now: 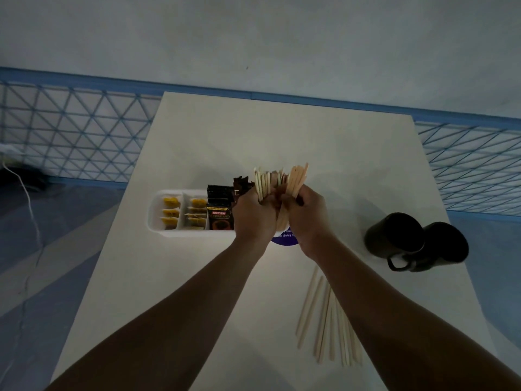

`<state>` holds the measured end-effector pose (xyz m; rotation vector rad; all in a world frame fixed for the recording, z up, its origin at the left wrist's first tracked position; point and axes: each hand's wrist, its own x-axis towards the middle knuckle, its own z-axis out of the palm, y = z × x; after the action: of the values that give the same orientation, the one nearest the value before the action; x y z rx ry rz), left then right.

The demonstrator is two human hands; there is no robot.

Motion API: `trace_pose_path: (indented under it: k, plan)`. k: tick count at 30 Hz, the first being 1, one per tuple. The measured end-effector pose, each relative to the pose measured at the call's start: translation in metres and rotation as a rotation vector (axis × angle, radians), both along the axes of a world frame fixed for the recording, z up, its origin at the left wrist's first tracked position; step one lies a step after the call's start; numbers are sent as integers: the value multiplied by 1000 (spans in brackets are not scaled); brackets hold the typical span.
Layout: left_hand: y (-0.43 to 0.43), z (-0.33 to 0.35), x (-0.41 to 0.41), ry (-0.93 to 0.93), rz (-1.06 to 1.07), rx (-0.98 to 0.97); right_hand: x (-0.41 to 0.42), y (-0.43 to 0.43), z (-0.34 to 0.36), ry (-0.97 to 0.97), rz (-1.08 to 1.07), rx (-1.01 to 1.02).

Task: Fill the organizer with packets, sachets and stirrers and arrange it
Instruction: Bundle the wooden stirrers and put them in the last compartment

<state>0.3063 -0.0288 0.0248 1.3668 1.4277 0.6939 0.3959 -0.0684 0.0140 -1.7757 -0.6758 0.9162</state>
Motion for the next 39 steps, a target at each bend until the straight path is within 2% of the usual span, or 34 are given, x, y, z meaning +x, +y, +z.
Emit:
trace_pose_path:
  k: [9, 17, 23, 31, 35, 39]
  plan:
    - [3, 11, 1, 169, -103, 124, 5, 0, 6, -460, 150, -123]
    - [12, 27, -5, 252, -187, 239, 12, 2, 6, -656, 177, -116]
    - [25, 25, -3, 290, -178, 242, 11, 1, 11, -703, 212, -154]
    - [37, 35, -3, 348, -353, 176, 14, 0, 5, -556, 164, -211]
    - [44, 34, 3, 344, -385, 151, 18, 6, 4, -579, 227, -276]
    - [48, 31, 7, 376, -414, 114, 19, 11, 6, -491, 323, -331]
